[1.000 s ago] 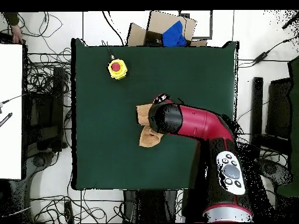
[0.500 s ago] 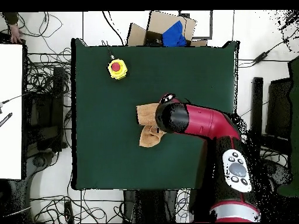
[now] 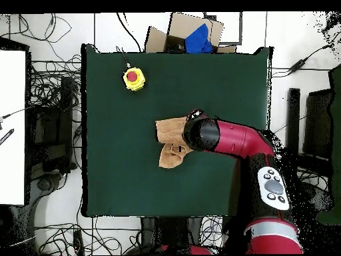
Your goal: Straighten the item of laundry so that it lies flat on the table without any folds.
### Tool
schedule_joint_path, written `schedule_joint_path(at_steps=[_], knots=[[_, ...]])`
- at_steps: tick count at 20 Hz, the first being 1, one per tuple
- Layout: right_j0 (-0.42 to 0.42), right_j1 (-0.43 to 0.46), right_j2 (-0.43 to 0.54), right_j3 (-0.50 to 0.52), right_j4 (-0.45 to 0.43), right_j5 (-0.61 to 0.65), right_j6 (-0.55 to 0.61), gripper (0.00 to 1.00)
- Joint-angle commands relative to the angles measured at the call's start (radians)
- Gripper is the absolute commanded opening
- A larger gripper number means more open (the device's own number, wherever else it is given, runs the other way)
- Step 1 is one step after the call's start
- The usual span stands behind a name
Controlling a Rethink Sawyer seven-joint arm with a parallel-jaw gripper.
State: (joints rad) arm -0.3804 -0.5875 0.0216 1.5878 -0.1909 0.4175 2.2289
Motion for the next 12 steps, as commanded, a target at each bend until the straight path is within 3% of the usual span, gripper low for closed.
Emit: schedule_joint_path(at_steps=[1, 12], knots=[[-0.032, 0.099, 0.115, 0.017, -0.058, -0.064, -0.047, 1.00], [-0.148, 0.147, 0.290, 0.054, -0.039, -0.092, -0.077, 1.00]])
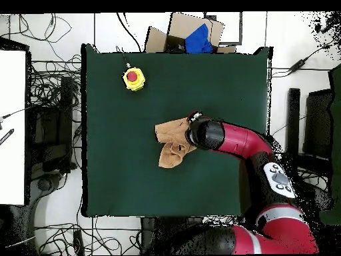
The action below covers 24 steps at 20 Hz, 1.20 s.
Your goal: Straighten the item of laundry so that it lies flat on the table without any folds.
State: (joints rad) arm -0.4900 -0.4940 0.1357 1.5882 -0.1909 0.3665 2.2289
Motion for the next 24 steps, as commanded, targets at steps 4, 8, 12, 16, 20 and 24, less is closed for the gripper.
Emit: schedule_joint_path(at_steps=[4, 8, 12, 16, 20, 24], knots=[[-0.053, 0.082, 0.212, 0.053, -0.046, -0.063, -0.063, 1.00], [-0.057, 0.095, 0.227, 0.054, -0.054, -0.075, -0.053, 1.00], [-0.076, 0.115, 0.259, 0.058, -0.060, -0.082, -0.062, 1.00], [-0.120, 0.136, 0.319, 0.082, -0.059, -0.107, -0.064, 0.00], [-0.158, 0.170, 0.382, 0.103, -0.056, -0.138, -0.061, 0.00], [-0.163, 0.200, 0.420, 0.117, -0.056, -0.194, -0.013, 0.00]])
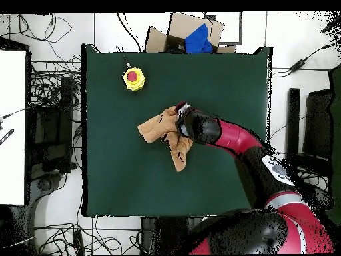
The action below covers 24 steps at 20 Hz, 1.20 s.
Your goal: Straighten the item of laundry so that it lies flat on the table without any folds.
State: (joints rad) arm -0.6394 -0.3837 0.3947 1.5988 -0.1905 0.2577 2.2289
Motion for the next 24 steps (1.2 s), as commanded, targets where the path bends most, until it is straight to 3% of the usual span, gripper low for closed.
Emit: schedule_joint_path(at_steps=[1, 24], knots=[[-0.014, 0.099, 0.170, 0.105, -0.057, -0.100, -0.004, 0.00], [0.080, 0.171, 0.164, 0.052, -0.017, -0.303, 0.097, 0.00]])
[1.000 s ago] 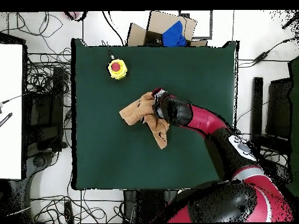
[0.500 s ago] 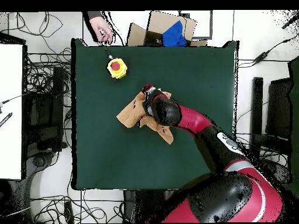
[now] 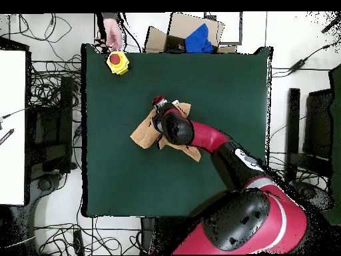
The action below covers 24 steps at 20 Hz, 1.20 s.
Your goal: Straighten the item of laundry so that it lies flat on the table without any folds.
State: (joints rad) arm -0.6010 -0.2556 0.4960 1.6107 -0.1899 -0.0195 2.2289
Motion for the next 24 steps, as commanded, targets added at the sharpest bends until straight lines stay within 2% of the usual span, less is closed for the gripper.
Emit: schedule_joint_path(at_steps=[1, 6, 12, 24], knots=[[0.044, 0.044, 0.061, 0.040, -0.016, -0.030, 0.100, 0.00], [0.040, 0.060, 0.076, 0.048, -0.010, -0.026, 0.104, 0.00], [0.082, 0.030, 0.031, 0.056, 0.018, -0.027, 0.132, 0.00], [0.145, -0.247, -0.105, 0.188, 0.116, 0.164, 0.155, 0.00]])
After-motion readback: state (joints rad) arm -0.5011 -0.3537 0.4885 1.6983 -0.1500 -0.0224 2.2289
